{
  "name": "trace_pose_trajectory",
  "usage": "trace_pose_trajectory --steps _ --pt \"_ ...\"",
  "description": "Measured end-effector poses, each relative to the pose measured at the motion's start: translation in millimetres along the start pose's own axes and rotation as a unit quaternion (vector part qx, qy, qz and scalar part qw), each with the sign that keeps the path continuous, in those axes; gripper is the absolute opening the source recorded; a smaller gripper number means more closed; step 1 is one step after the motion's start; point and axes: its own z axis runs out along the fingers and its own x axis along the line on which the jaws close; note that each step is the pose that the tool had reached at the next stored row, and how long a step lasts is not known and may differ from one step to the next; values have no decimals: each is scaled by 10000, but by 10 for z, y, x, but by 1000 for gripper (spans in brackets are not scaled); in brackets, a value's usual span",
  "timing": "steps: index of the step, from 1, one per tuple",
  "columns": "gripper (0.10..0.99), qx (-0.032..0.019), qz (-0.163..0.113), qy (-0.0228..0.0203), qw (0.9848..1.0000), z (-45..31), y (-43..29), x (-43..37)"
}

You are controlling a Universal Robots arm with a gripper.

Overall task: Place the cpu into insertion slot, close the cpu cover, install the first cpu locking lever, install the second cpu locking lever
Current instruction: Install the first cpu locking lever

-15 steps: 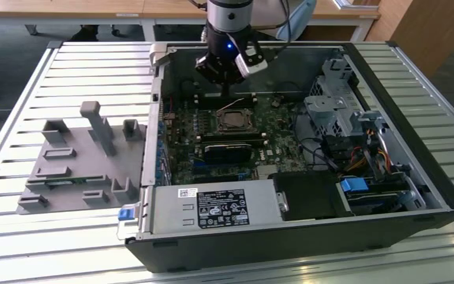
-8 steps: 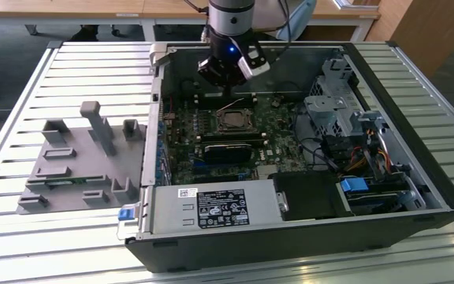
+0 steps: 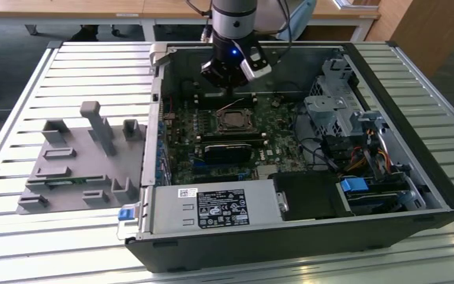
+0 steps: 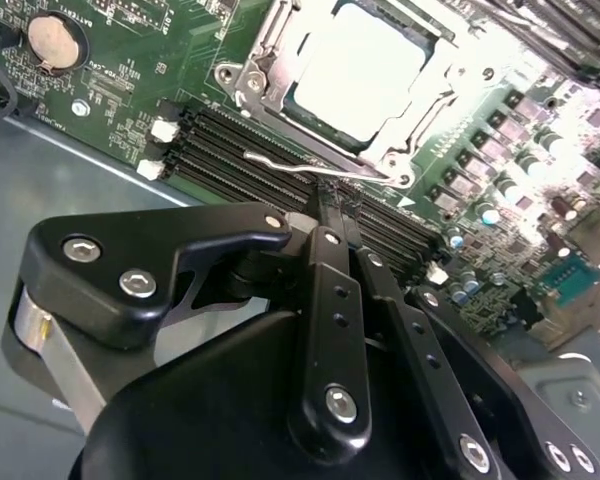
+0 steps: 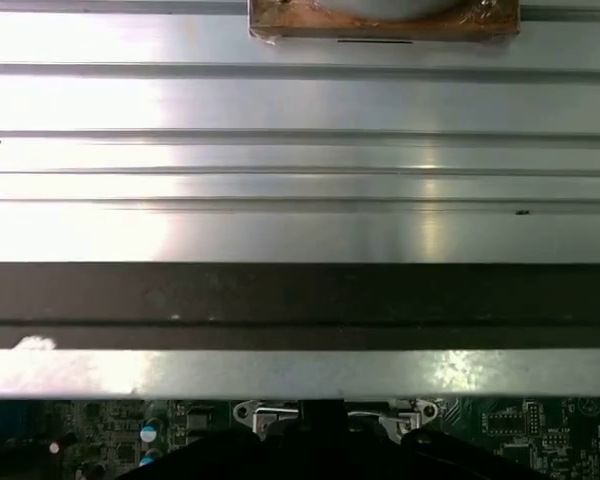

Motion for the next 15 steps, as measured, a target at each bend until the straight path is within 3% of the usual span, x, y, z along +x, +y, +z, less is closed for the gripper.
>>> trace_pose_trajectory --steps 15 --pt "122 2 1 9 10000 84 3 -100"
